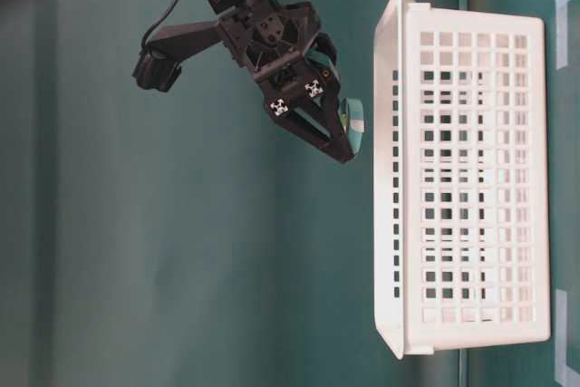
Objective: Put the tape in the middle into the white basket.
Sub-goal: 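Lift the tape roll and carry it up over the white basket, then open the right gripper to drop the roll into the basket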
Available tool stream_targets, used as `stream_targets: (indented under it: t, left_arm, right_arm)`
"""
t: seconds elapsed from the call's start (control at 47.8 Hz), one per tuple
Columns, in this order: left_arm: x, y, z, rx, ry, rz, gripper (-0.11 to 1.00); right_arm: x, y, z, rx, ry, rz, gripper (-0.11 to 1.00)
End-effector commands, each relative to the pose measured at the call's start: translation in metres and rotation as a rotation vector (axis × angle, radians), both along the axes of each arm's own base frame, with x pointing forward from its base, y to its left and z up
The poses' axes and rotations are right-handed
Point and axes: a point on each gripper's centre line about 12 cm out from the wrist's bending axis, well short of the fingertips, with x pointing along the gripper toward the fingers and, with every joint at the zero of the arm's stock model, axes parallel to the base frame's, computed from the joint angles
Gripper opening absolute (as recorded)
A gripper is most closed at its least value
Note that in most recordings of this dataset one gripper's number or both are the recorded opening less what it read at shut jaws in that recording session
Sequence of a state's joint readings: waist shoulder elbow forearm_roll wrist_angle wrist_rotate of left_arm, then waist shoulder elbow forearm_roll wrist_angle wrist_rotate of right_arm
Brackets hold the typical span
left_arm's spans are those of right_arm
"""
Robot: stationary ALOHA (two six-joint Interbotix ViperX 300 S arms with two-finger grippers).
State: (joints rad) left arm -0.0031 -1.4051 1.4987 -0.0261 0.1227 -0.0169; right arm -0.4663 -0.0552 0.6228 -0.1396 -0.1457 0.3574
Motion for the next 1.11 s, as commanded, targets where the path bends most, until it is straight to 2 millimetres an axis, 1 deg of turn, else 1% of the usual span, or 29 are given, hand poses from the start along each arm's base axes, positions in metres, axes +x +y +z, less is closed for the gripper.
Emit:
stream_targets:
  t: [0.0,0.251,0.46,0.481,0.564,0.606,0.648,1.087]
  left_arm:
    - [0.0012,-0.0002,0.0045,0.0,-0.012,-0.001,-0.11]
    - [0.0012,-0.0002,0.0045,0.001,-0.012,-0.002,-0.11]
    - [0.0012,-0.0002,0.0045,0.0,-0.012,-0.001,-0.11]
    - [0.0013,-0.0002,0.0043,0.0,-0.011,-0.001,-0.11]
    - [0.0012,-0.0002,0.0045,0.0,-0.012,-0.001,-0.11]
    - [0.0012,-0.0002,0.0045,0.001,-0.012,-0.002,-0.11]
    - [0.0014,-0.0002,0.005,0.001,-0.012,-0.002,-0.11]
    - [0.0012,-0.0002,0.0045,0.0,-0.012,-0.001,-0.11]
  right_arm:
    - [0.0023,-0.0018,0.0122,-0.017,-0.028,0.0,0.64]
    - [-0.0003,-0.0004,0.0058,-0.029,0.007,0.012,0.64]
    - [-0.0002,0.001,0.0051,-0.053,0.009,0.03,0.65]
    - [0.0,0.001,0.0056,-0.06,0.007,0.034,0.68]
    - [0.0007,0.0034,0.0057,-0.084,-0.002,0.054,0.89]
    - [0.0012,0.0043,0.0061,-0.089,-0.008,0.06,0.95]
    - [0.0014,0.0044,0.0074,-0.09,-0.016,0.06,0.99]
    - [0.0027,0.0038,0.0101,-0.092,-0.027,0.059,0.99]
